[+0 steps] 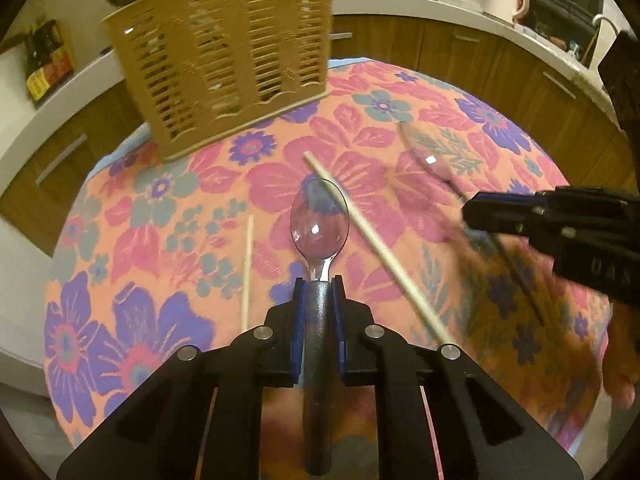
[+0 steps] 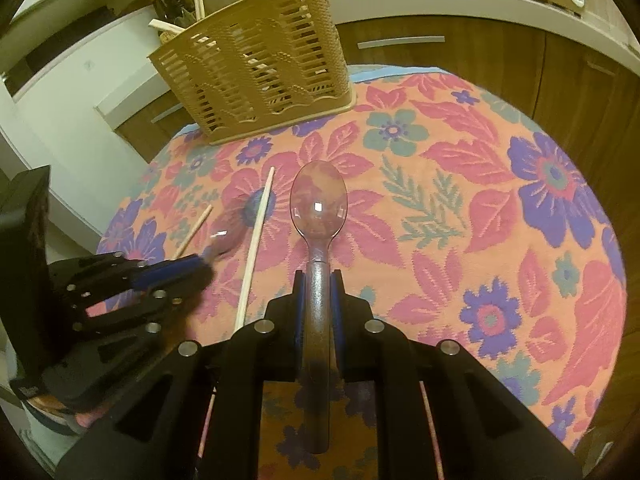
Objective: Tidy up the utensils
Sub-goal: 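Grasp a clear spoon by the handle with the right tool while the left tool grasps another spoon, then lift both spoons over the tan basket and open both tools to drop them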
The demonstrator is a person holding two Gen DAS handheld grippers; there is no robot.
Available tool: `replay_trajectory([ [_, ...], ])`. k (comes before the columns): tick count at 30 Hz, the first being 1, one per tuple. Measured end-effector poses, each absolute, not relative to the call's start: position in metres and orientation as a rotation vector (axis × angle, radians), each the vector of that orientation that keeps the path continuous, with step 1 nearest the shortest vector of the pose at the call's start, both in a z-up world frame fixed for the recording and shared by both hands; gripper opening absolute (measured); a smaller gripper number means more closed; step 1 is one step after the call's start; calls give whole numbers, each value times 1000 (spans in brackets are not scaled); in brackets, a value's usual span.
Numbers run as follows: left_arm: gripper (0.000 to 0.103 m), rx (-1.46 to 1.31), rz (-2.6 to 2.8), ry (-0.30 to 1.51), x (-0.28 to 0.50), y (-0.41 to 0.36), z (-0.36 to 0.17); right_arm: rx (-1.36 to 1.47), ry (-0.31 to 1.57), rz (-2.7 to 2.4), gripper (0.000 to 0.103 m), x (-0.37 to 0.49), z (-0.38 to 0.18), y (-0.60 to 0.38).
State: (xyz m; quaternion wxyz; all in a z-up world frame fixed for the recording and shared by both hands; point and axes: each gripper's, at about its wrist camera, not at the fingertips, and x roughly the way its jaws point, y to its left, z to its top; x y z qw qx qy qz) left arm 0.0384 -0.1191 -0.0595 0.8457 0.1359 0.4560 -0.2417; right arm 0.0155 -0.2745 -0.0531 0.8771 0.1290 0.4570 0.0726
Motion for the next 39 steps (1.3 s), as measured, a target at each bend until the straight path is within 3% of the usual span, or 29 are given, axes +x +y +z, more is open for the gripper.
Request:
replay_trajectory([
  [8,10,50,-522,945,45,-57,-36,217,1009,77,10,28,-58,-279],
  [17,12,118,-373,997,64,-26,-57,175,1083,49,12,39,-66,-275],
  [19,14,136,-363,982,63,-23,-56,186,1111,63,19,42,-65,-276],
  [21,27,161,-351,973,64,-26,-54,213,1146,79,27,47,-64,-278],
  [25,28,218,-348,978,71,-32,-55,195,1185,76,30,60,-63,-275],
  [28,28,271,-342,984,74,-40,-56,179,1198,56,30,70,-64,-273],
  [29,23,288,-338,981,73,-42,-56,169,1204,51,29,73,-64,-271],
  [31,10,308,-352,972,70,-47,-56,119,1209,41,10,75,-64,-264],
  [39,10,211,-419,841,57,-44,-24,81,1099,145,10,65,-34,-243],
])
